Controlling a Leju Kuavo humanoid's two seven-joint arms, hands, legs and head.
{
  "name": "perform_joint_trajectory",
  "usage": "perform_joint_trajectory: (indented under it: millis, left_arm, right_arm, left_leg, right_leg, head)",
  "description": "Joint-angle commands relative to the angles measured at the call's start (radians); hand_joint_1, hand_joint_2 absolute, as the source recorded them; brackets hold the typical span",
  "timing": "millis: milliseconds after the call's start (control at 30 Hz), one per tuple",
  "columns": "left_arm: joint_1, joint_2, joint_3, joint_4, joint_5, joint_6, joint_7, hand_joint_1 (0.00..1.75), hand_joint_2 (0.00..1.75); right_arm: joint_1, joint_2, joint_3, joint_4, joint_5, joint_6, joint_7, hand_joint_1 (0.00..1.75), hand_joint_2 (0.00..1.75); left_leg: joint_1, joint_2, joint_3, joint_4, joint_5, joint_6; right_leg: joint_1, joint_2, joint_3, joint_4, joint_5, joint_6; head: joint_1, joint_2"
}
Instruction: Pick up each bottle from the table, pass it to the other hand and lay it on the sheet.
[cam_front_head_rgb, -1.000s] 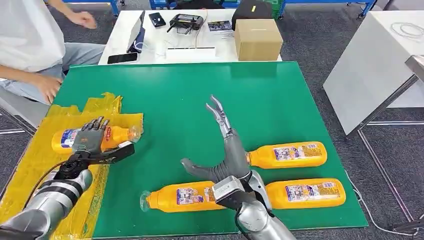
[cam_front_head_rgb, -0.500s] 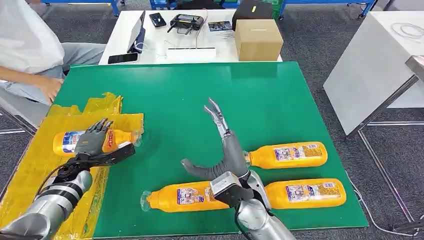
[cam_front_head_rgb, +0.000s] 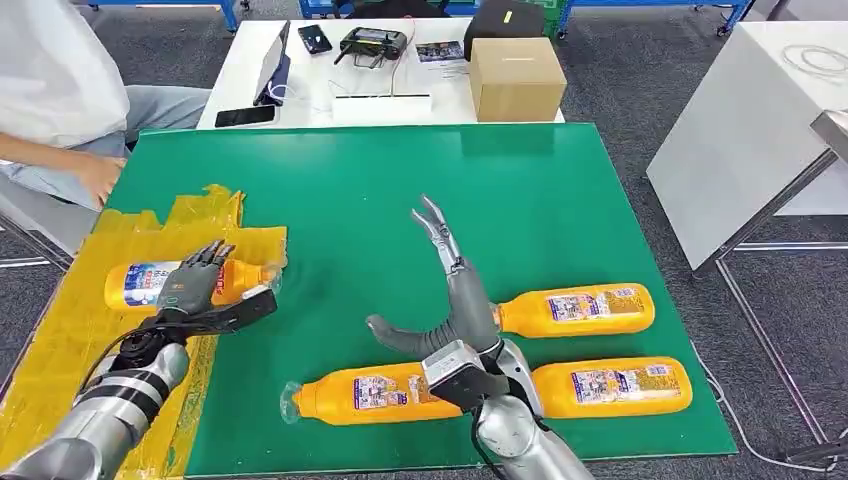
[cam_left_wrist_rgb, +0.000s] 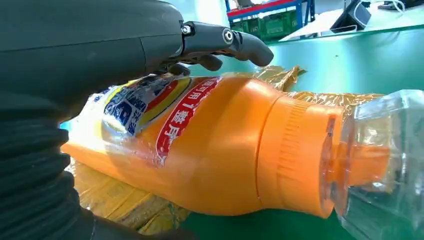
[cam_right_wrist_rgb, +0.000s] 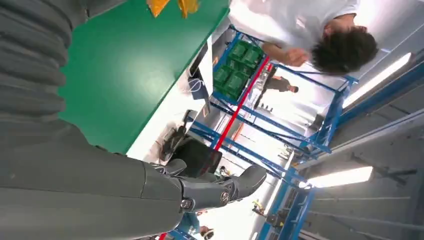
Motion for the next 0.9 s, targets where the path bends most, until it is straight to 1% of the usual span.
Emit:
perform_joint_trajectory:
  millis: [33, 133, 300, 400, 500, 533, 567, 633, 667, 700, 767, 800, 833, 900]
  left_arm:
    - [0.016, 0.018, -0.043, -0.126, -0.004, -0.028, 0.041, 0.00, 1.75]
    - [0.036, 0.030, -0.050, -0.205, 0.002, -0.045, 0.053, 0.00, 1.75]
    - [0.148, 0.045, 0.010, -0.448, 0.206, -0.091, -0.053, 0.00, 1.75]
    - [0.198, 0.046, 0.037, -0.543, 0.240, -0.085, -0.067, 0.00, 1.75]
    - [0.222, 0.032, 0.054, -0.580, 0.229, -0.056, -0.071, 0.00, 1.75]
    - [0.223, 0.030, 0.054, -0.582, 0.223, -0.050, -0.070, 0.00, 1.75]
    - [0.225, 0.020, 0.060, -0.582, 0.220, -0.042, -0.072, 0.00, 1.75]
    - [0.225, 0.020, 0.060, -0.582, 0.220, -0.042, -0.072, 0.00, 1.75]
    - [0.226, 0.017, 0.060, -0.581, 0.217, -0.037, -0.074, 0.00, 1.75]
    - [0.229, 0.015, 0.062, -0.584, 0.229, -0.042, -0.086, 0.00, 1.75]
    - [0.241, 0.002, 0.074, -0.604, 0.338, -0.091, -0.157, 0.00, 1.75]
    - [0.250, -0.001, 0.083, -0.616, 0.361, -0.102, -0.169, 0.00, 1.75]
    - [0.264, -0.020, 0.105, -0.644, 0.469, -0.143, -0.226, 0.00, 1.75]
    - [0.271, -0.026, 0.106, -0.659, 0.479, -0.142, -0.231, 0.00, 1.75]
  right_arm:
    - [-0.008, -0.016, -0.032, 0.034, 0.023, 0.005, 0.015, 0.00, 1.75]
    - [-0.002, -0.023, -0.034, 0.031, 0.046, 0.016, 0.027, 0.00, 1.75]
    - [-0.012, -0.103, 0.051, 0.039, 0.209, 0.134, 0.071, 0.00, 1.75]
    - [0.001, -0.128, 0.083, 0.043, 0.249, 0.172, 0.062, 0.00, 1.75]
    - [0.011, -0.144, 0.099, 0.053, 0.276, 0.190, 0.064, 0.00, 1.75]
    - [0.012, -0.146, 0.101, 0.056, 0.281, 0.191, 0.064, 0.00, 1.75]
    - [0.013, -0.151, 0.105, 0.066, 0.291, 0.200, 0.069, 0.00, 1.75]
    - [0.013, -0.151, 0.105, 0.066, 0.291, 0.200, 0.069, 0.00, 1.75]
    - [0.010, -0.156, 0.111, 0.077, 0.298, 0.208, 0.072, 0.00, 1.75]
    - [0.003, -0.166, 0.125, 0.085, 0.315, 0.234, 0.091, 0.00, 1.75]
    - [-0.023, -0.190, 0.165, 0.126, 0.346, 0.276, 0.111, 0.00, 1.75]
    - [-0.039, -0.199, 0.186, 0.154, 0.355, 0.289, 0.112, 0.00, 1.75]
    - [-0.058, -0.206, 0.215, 0.191, 0.361, 0.302, 0.111, 0.00, 1.75]
    - [-0.070, -0.210, 0.235, 0.221, 0.361, 0.305, 0.110, 0.00, 1.75]
  left_leg:
    - [0.001, 0.000, 0.001, 0.000, 0.000, 0.000]
    - [0.001, 0.000, 0.000, 0.000, -0.001, 0.000]
    - [0.001, 0.001, 0.000, 0.000, -0.001, 0.000]
    - [0.001, 0.001, 0.000, 0.000, -0.001, 0.000]
    - [0.001, 0.002, 0.002, -0.001, -0.003, 0.000]
    - [0.001, 0.001, -0.002, 0.000, -0.001, 0.000]
    - [0.001, 0.000, 0.000, -0.001, -0.002, 0.000]
    - [0.001, 0.000, -0.002, 0.000, -0.001, 0.000]
    - [0.002, 0.001, 0.002, -0.001, -0.002, 0.000]
    - [0.000, 0.000, -0.002, -0.001, -0.001, 0.000]
    - [0.001, 0.000, 0.000, -0.001, -0.001, 0.000]
    - [0.001, 0.001, -0.001, -0.001, -0.001, 0.000]
    - [0.000, 0.001, -0.001, -0.001, -0.001, 0.000]
    - [0.001, 0.001, 0.000, -0.001, -0.001, 0.000]
  right_leg:
    - [0.001, 0.000, 0.001, -0.001, 0.000, 0.000]
    - [0.001, 0.000, 0.000, -0.001, 0.000, 0.000]
    - [0.001, 0.001, 0.000, -0.001, 0.000, 0.000]
    - [0.001, 0.002, 0.000, -0.002, 0.000, 0.000]
    - [0.001, 0.003, 0.003, -0.003, -0.001, -0.001]
    - [0.001, 0.001, -0.001, -0.002, 0.000, 0.000]
    - [0.001, 0.001, 0.001, -0.002, -0.001, -0.001]
    - [0.001, 0.000, -0.001, -0.002, 0.000, 0.000]
    - [0.002, 0.001, 0.003, -0.003, -0.001, -0.001]
    - [0.000, 0.000, -0.001, -0.002, 0.000, 0.000]
    - [0.001, 0.001, 0.000, -0.002, 0.000, -0.001]
    - [0.001, 0.001, 0.000, -0.002, 0.000, -0.001]
    - [0.000, 0.001, -0.001, -0.002, 0.000, 0.000]
    - [0.001, 0.002, 0.000, -0.003, 0.000, 0.000]
  head:
    - [0.000, 0.000]
    - [0.000, 0.000]
    - [0.000, 0.000]
    - [0.000, 0.000]
    - [0.000, 0.000]
    - [0.000, 0.000]
    - [0.000, 0.000]
    - [0.000, 0.000]
    - [0.000, 0.000]
    - [0.000, 0.000]
    - [0.000, 0.000]
    - [0.000, 0.000]
    - [0.000, 0.000]
    - [0.000, 0.000]
